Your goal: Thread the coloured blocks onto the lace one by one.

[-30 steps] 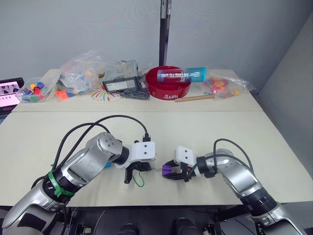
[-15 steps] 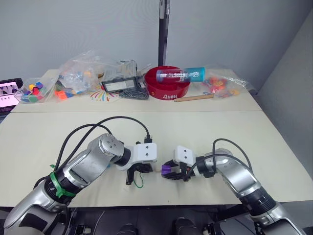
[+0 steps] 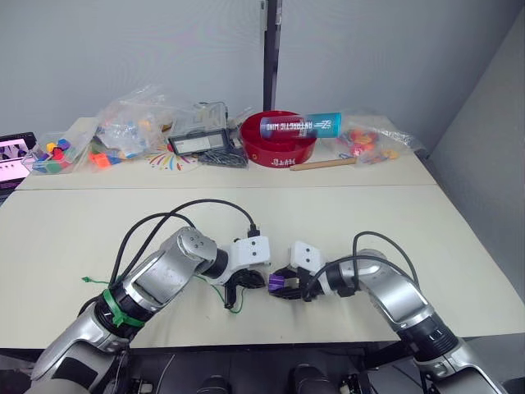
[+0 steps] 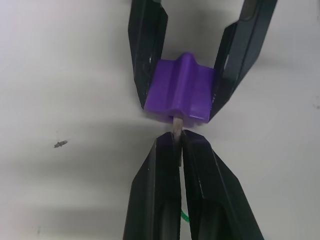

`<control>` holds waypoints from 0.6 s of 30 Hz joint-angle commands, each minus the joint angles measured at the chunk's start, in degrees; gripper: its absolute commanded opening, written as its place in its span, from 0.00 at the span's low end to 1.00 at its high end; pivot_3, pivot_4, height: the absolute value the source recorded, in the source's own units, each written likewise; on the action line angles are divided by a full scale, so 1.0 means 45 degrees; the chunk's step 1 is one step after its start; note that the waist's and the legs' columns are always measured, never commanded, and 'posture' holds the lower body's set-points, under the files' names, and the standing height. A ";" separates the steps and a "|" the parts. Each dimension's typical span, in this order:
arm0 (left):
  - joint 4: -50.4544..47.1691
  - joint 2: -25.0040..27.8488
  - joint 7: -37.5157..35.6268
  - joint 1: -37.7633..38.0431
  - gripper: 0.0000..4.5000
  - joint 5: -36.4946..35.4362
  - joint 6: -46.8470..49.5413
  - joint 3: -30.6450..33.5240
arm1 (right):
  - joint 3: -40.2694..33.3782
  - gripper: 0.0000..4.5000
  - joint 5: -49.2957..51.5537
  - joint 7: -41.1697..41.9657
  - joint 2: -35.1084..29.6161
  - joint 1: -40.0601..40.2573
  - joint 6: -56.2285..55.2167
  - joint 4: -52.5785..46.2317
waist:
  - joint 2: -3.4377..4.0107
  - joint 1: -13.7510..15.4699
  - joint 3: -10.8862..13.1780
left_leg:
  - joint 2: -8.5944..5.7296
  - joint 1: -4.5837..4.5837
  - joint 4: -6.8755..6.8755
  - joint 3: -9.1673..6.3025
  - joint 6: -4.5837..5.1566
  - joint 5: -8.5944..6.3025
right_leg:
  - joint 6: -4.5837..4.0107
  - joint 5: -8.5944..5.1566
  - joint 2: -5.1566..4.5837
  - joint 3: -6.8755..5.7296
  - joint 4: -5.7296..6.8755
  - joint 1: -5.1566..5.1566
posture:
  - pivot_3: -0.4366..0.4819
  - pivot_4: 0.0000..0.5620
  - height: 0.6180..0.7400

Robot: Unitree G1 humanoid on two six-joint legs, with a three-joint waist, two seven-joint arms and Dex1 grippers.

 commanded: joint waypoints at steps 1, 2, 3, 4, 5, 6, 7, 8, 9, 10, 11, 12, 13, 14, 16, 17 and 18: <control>-0.0230 -0.0395 -0.0146 0.0122 0.01 -0.0664 -0.1057 0.0458 | 0.0057 0.31 -0.0153 -0.0577 0.0144 0.0045 0.0212 0.0229 | -0.0001 0.0026 -0.0001 | 0.0000 -0.0001 0.0005 -0.0001 0.0000 0.0000 | 0.0000 0.0000 0.0000 -0.0001 -0.0001 0.0001 | 0.48 0.27 0.92; -0.0165 -0.0408 -0.0183 0.0167 0.01 -0.0713 -0.1290 0.0618 | 0.0045 0.31 -0.0157 -0.0564 0.0107 0.0073 0.0207 0.0207 | -0.0001 0.0021 -0.0001 | -0.0001 -0.0002 0.0010 -0.0001 0.0000 0.0000 | 0.0000 0.0000 -0.0001 0.0000 -0.0001 0.0002 | 0.48 0.27 0.92; -0.0134 -0.0406 -0.0298 0.0215 0.08 -0.0855 -0.1463 0.0816 | 0.0033 0.31 -0.0153 -0.0551 0.0074 0.0097 0.0213 0.0180 | -0.0001 0.0018 -0.0001 | -0.0001 -0.0003 0.0012 0.0000 0.0000 0.0000 | 0.0000 0.0000 -0.0001 0.0000 -0.0001 0.0002 | 0.48 0.27 0.92; -0.0107 -0.0402 -0.0390 0.0248 0.17 -0.0956 -0.1586 0.0950 | 0.0025 0.31 -0.0150 -0.0542 0.0052 0.0110 0.0217 0.0164 | -0.0002 0.0027 0.0000 | -0.0001 -0.0003 0.0012 0.0000 0.0000 0.0000 | 0.0000 0.0000 -0.0001 0.0000 0.0000 0.0001 | 0.48 0.27 0.92; -0.0107 -0.0346 -0.0552 0.0281 0.24 -0.1151 -0.1681 0.1144 | 0.0022 0.31 -0.0154 -0.0540 0.0026 0.0119 0.0224 0.0148 | -0.0002 0.0026 -0.0001 | 0.0001 -0.0007 0.0013 -0.0003 0.0000 0.0000 | 0.0000 0.0000 0.0000 -0.0003 0.0001 -0.0002 | 0.48 0.27 0.92; -0.0096 -0.0308 -0.0653 0.0297 0.31 -0.1281 -0.1738 0.1248 | 0.0025 0.31 -0.0153 -0.0543 0.0008 0.0119 0.0215 0.0156 | -0.0002 0.0030 -0.0001 | 0.0001 -0.0004 0.0013 -0.0004 0.0000 0.0000 | 0.0000 0.0001 0.0000 -0.0003 0.0001 0.0000 | 0.48 0.27 0.92; -0.0090 -0.0224 -0.0736 0.0303 0.39 -0.1329 -0.1851 0.1303 | 0.0028 0.31 -0.0149 -0.0557 -0.0004 0.0118 0.0214 0.0163 | -0.0003 0.0031 -0.0001 | -0.0002 -0.0006 0.0013 -0.0003 0.0000 0.0000 | 0.0000 0.0001 -0.0004 -0.0003 -0.0001 0.0001 | 0.48 0.27 0.92; -0.0036 -0.0084 -0.0690 0.0280 0.46 -0.1235 -0.2074 0.1424 | 0.0034 0.31 -0.0143 -0.0565 -0.0020 0.0121 0.0229 0.0157 | -0.0003 0.0011 -0.0001 | -0.0001 -0.0006 0.0015 -0.0002 0.0000 0.0000 | 0.0000 0.0001 -0.0004 -0.0002 -0.0002 0.0003 | 0.48 0.27 0.92; 0.0001 0.0069 -0.0719 0.0276 0.53 -0.1203 -0.2228 0.1526 | 0.0038 0.31 -0.0146 -0.0574 -0.0031 0.0122 0.0216 0.0177 | -0.0003 -0.0003 -0.0001 | -0.0001 -0.0006 0.0016 -0.0002 0.0000 0.0000 | 0.0000 0.0001 -0.0002 -0.0001 -0.0001 0.0000 | 0.48 0.27 0.92; -0.0034 0.0302 -0.0832 0.0311 0.60 -0.1236 -0.2306 0.1648 | 0.0038 0.31 -0.0146 -0.0578 -0.0048 0.0130 0.0216 0.0177 | -0.0003 -0.0013 -0.0001 | 0.0000 -0.0005 0.0015 -0.0001 0.0000 0.0000 | 0.0000 0.0001 -0.0001 0.0000 0.0001 -0.0003 | 0.48 0.27 0.92; -0.0053 0.0452 -0.0909 0.0332 0.68 -0.1281 -0.2343 0.1713 | 0.0036 0.31 -0.0143 -0.0578 -0.0065 0.0134 0.0206 0.0187 | -0.0002 -0.0014 -0.0001 | 0.0004 -0.0003 0.0015 -0.0002 0.0000 -0.0001 | 0.0000 0.0001 0.0004 -0.0001 0.0007 -0.0003 | 0.48 0.27 0.92; -0.0088 0.0645 -0.1020 0.0395 0.74 -0.1314 -0.2394 0.1738 | 0.0036 0.31 -0.0140 -0.0577 -0.0081 0.0139 0.0200 0.0190 | -0.0002 -0.0009 -0.0001 | 0.0005 -0.0004 0.0015 -0.0005 0.0001 0.0000 | -0.0002 0.0002 0.0006 -0.0001 0.0007 -0.0006 | 0.48 0.27 0.92; -0.0100 0.0868 -0.1093 0.0520 0.74 -0.1324 -0.2450 0.1805 | 0.0035 0.31 -0.0140 -0.0576 -0.0099 0.0148 0.0194 0.0188 | -0.0003 -0.0006 -0.0001 | 0.0004 -0.0003 0.0015 -0.0005 0.0001 -0.0001 | -0.0001 0.0001 0.0004 -0.0001 0.0006 -0.0003 | 0.48 0.27 0.92; -0.0061 0.1052 -0.1116 0.0653 0.74 -0.1319 -0.2524 0.1899 | 0.0033 0.31 -0.0140 -0.0570 -0.0122 0.0158 0.0186 0.0184 | -0.0003 -0.0005 -0.0002 | 0.0002 -0.0005 0.0015 -0.0004 0.0001 -0.0001 | -0.0001 0.0001 0.0001 -0.0001 0.0001 -0.0001 | 0.48 0.27 0.92; 0.0081 0.1276 -0.1045 0.0886 0.74 -0.1313 -0.2649 0.2126 | 0.0029 0.31 -0.0141 -0.0555 -0.0165 0.0176 0.0178 0.0166 | -0.0003 0.0011 -0.0001 | 0.0000 -0.0004 0.0015 -0.0001 0.0000 -0.0001 | 0.0000 0.0001 -0.0002 -0.0001 -0.0002 0.0001 | 0.48 0.27 0.92; 0.0142 0.1312 -0.0991 0.0960 0.74 -0.1304 -0.2699 0.2211 | 0.0027 0.31 -0.0139 -0.0549 -0.0182 0.0183 0.0177 0.0158 | -0.0002 0.0020 -0.0001 | 0.0002 -0.0004 0.0015 -0.0002 0.0001 -0.0001 | 0.0000 0.0001 -0.0001 -0.0002 -0.0001 0.0000 | 0.48 0.27 0.92; 0.0185 0.1380 -0.0904 0.1136 0.74 -0.1228 -0.2785 0.2277 | 0.0016 0.31 -0.0140 -0.0539 -0.0218 0.0202 0.0166 0.0145 | -0.0003 0.0032 -0.0001 | 0.0002 -0.0005 0.0015 -0.0002 0.0000 -0.0001 | 0.0001 0.0001 -0.0001 -0.0004 0.0000 -0.0001 | 0.48 0.27 0.92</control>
